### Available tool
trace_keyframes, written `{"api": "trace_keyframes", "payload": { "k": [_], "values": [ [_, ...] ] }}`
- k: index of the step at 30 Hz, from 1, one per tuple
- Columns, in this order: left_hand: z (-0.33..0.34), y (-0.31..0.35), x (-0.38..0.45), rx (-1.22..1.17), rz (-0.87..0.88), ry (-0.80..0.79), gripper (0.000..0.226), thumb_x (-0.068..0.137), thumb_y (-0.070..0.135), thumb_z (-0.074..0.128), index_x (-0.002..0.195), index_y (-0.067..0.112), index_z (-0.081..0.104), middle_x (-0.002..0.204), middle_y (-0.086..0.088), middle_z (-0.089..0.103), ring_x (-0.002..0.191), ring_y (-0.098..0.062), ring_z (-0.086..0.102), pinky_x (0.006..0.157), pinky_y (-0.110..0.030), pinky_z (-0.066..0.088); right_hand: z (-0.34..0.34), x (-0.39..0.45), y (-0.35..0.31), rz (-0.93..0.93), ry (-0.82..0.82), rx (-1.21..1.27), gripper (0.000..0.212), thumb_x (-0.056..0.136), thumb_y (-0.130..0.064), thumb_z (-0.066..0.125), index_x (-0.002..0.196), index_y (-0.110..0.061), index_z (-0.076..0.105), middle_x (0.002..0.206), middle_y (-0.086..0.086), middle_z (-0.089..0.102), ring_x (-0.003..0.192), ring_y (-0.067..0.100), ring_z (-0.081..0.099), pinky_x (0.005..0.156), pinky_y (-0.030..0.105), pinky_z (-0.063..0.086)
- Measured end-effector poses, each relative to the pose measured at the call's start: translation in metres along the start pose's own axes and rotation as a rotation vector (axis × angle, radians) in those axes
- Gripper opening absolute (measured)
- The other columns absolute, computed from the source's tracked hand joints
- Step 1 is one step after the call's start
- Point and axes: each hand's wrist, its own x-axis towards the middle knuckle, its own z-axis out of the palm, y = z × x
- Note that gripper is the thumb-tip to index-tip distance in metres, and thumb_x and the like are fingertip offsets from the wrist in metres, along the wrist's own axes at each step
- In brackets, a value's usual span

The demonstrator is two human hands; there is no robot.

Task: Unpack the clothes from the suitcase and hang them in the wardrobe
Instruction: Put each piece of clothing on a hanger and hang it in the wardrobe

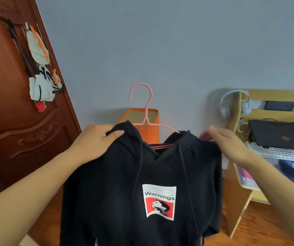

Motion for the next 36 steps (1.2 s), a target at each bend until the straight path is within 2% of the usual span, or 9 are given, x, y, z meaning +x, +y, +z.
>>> {"api": "trace_keyframes", "payload": {
  "k": [3,8,12,14,19,24,28,32,36],
  "values": [
    [0.002,0.012,0.003,-0.037,-0.009,0.013,0.038,0.096,0.056,0.054,0.083,0.027,0.075,0.067,0.007,0.069,0.06,-0.008,0.061,0.064,-0.039,0.053,0.005,0.002,-0.029,-0.269,-0.194,-0.462,0.038,0.101,-0.049,0.042,0.082,-0.017,0.052,0.071,-0.007,0.057,0.065,0.011,0.053,0.065,0.032,0.038],
    [0.001,0.024,0.008,0.121,0.034,0.048,0.043,0.098,0.056,0.048,0.088,0.02,0.07,0.075,0.002,0.067,0.073,-0.02,0.062,0.071,-0.041,0.051,0.031,0.009,-0.052,-0.472,0.075,-0.549,0.032,0.103,-0.036,0.047,0.081,-0.017,0.033,0.057,-0.01,0.036,0.053,0.021,0.034,0.053,0.038,0.023],
    [0.012,0.005,-0.008,0.288,-0.006,0.49,0.059,0.096,0.054,0.058,0.147,0.028,0.044,0.139,-0.009,0.045,0.127,-0.027,0.043,0.107,-0.043,0.037,0.025,0.015,-0.053,-0.445,0.279,-0.44,0.031,0.1,-0.028,0.053,0.077,-0.017,0.035,0.051,-0.01,0.036,0.052,0.033,0.042,0.051,0.037,0.027],
    [0.033,-0.025,-0.025,-0.043,-0.264,0.586,0.07,0.098,0.048,0.059,0.156,0.027,0.027,0.154,-0.013,0.029,0.136,-0.025,0.036,0.11,-0.041,0.034,0.015,0.02,-0.048,-0.41,0.312,-0.343,0.033,0.099,-0.027,0.055,0.073,-0.016,0.037,0.052,-0.004,0.042,0.056,0.035,0.048,0.053,0.041,0.036],
    [0.052,-0.076,-0.022,-0.267,-0.432,0.532,0.036,0.108,0.028,0.04,0.087,0.004,0.055,0.078,-0.011,0.059,0.078,-0.036,0.057,0.067,-0.041,0.035,-0.007,0.033,-0.038,-0.434,0.275,-0.364,0.034,0.098,-0.032,0.056,0.069,-0.02,0.043,0.054,-0.002,0.049,0.057,0.026,0.052,0.056,0.04,0.042],
    [-0.025,-0.123,0.008,0.118,-0.494,0.347,0.039,0.106,0.038,0.039,0.087,0.021,0.068,0.099,-0.012,0.071,0.097,-0.037,0.063,0.084,-0.044,0.046,-0.022,0.025,-0.007,-0.541,0.227,-0.418,0.036,0.095,-0.055,0.043,0.066,-0.035,0.033,0.048,-0.004,0.042,0.048,0.018,0.047,0.047,0.029,0.034],
    [-0.033,-0.047,0.021,-0.059,-0.258,0.409,0.035,0.108,0.039,0.04,0.111,0.023,0.071,0.109,-0.001,0.071,0.105,-0.025,0.064,0.09,-0.041,0.049,-0.009,0.027,-0.013,-0.469,0.22,-0.249,0.039,0.094,-0.056,0.047,0.074,-0.024,0.057,0.056,-0.004,0.056,0.056,0.015,0.056,0.055,0.036,0.044],
    [0.007,0.026,-0.011,0.165,0.107,0.116,0.043,0.106,0.052,0.029,0.126,0.032,0.061,0.117,0.006,0.069,0.109,-0.021,0.062,0.086,-0.037,0.048,0.003,0.025,-0.032,-0.467,0.126,-0.232,0.027,0.093,-0.044,0.055,0.07,-0.03,0.056,0.059,-0.005,0.057,0.058,0.015,0.055,0.058,0.042,0.046],
    [0.028,0.009,-0.024,0.15,0.179,0.21,0.037,0.107,0.044,0.036,0.127,0.031,0.065,0.106,0.01,0.073,0.095,-0.021,0.067,0.072,-0.034,0.049,0.017,0.022,-0.037,-0.5,0.043,-0.274,0.018,0.093,-0.04,0.062,0.105,-0.027,0.064,0.072,-0.014,0.061,0.07,0.009,0.06,0.066,0.032,0.048]
  ]
}}
